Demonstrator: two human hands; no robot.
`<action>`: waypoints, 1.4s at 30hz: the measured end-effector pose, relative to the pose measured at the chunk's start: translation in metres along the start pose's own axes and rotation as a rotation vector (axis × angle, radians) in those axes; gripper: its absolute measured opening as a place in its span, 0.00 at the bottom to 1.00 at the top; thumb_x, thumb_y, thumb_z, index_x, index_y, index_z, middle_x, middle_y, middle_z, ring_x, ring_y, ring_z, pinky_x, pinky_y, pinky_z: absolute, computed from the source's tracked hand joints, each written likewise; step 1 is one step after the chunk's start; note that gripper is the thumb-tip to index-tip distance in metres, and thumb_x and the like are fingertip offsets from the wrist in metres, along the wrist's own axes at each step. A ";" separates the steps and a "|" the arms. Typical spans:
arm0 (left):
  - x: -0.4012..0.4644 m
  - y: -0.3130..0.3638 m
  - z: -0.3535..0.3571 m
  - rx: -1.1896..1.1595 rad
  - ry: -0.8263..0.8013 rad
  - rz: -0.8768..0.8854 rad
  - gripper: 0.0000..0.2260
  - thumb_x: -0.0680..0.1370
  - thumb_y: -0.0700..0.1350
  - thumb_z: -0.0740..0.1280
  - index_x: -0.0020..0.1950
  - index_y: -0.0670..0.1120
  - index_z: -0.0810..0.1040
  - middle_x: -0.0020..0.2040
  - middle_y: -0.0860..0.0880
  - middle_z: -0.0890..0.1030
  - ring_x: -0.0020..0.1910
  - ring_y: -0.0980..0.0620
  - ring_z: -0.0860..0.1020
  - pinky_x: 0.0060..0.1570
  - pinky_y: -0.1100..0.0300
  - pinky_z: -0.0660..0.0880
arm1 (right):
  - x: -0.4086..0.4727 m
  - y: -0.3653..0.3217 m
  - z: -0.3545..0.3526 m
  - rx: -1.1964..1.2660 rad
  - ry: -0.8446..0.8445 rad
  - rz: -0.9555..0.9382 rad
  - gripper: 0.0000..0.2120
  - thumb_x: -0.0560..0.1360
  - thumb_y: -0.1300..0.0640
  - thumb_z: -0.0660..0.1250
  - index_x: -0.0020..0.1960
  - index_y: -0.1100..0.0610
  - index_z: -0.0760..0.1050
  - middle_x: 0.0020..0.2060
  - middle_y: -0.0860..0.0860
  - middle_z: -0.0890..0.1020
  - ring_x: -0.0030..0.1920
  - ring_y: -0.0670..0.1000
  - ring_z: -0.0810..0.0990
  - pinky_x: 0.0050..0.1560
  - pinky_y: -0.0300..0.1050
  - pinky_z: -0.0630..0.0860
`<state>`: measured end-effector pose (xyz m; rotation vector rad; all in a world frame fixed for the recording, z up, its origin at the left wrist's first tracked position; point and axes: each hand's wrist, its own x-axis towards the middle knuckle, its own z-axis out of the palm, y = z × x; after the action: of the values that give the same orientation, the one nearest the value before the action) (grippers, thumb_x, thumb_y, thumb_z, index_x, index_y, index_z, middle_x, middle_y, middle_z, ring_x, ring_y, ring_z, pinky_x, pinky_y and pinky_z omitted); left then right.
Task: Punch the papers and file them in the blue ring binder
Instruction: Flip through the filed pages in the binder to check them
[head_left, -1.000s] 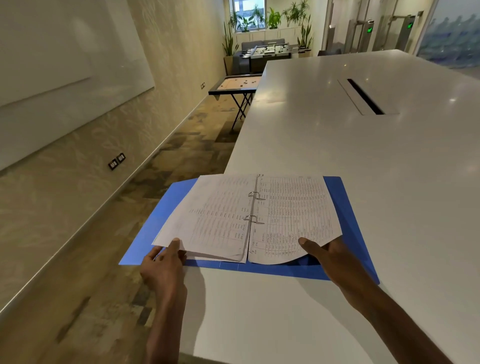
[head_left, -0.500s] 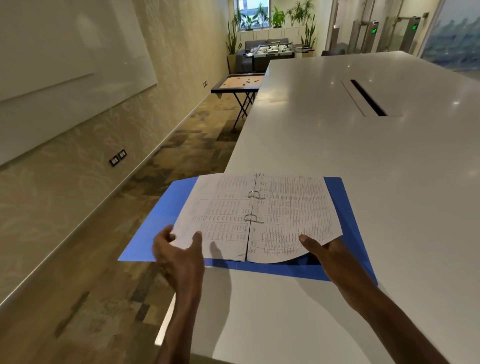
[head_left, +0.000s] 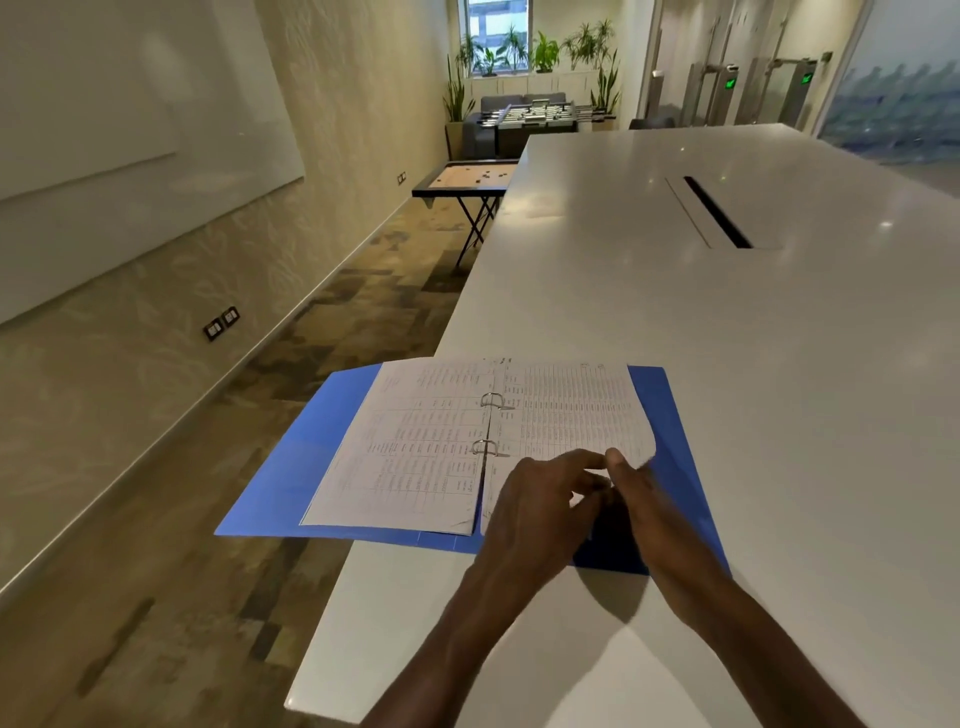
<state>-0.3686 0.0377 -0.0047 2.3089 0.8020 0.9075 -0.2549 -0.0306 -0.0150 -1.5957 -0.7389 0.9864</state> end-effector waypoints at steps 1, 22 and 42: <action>0.001 0.001 0.001 -0.001 0.021 0.003 0.12 0.76 0.43 0.71 0.59 0.48 0.81 0.47 0.51 0.86 0.46 0.56 0.84 0.49 0.59 0.81 | 0.001 0.001 0.000 0.002 0.001 -0.001 0.47 0.61 0.22 0.57 0.74 0.44 0.61 0.67 0.47 0.74 0.67 0.53 0.73 0.68 0.53 0.70; 0.011 -0.009 -0.025 -0.677 0.302 -0.592 0.09 0.71 0.43 0.77 0.48 0.45 0.82 0.42 0.52 0.87 0.44 0.55 0.84 0.39 0.66 0.79 | 0.006 0.007 -0.001 0.015 -0.014 -0.019 0.39 0.63 0.26 0.64 0.69 0.42 0.66 0.55 0.48 0.83 0.56 0.53 0.82 0.60 0.55 0.78; -0.021 -0.084 -0.110 -0.783 1.064 -0.806 0.08 0.76 0.42 0.71 0.54 0.44 0.80 0.51 0.46 0.84 0.49 0.52 0.83 0.52 0.56 0.80 | 0.003 0.009 0.003 -0.173 0.064 -0.075 0.20 0.77 0.59 0.67 0.67 0.51 0.67 0.53 0.49 0.79 0.48 0.45 0.78 0.39 0.29 0.72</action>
<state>-0.4898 0.1085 0.0017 0.6085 1.3011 1.6151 -0.2567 -0.0290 -0.0247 -1.7272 -0.8524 0.8313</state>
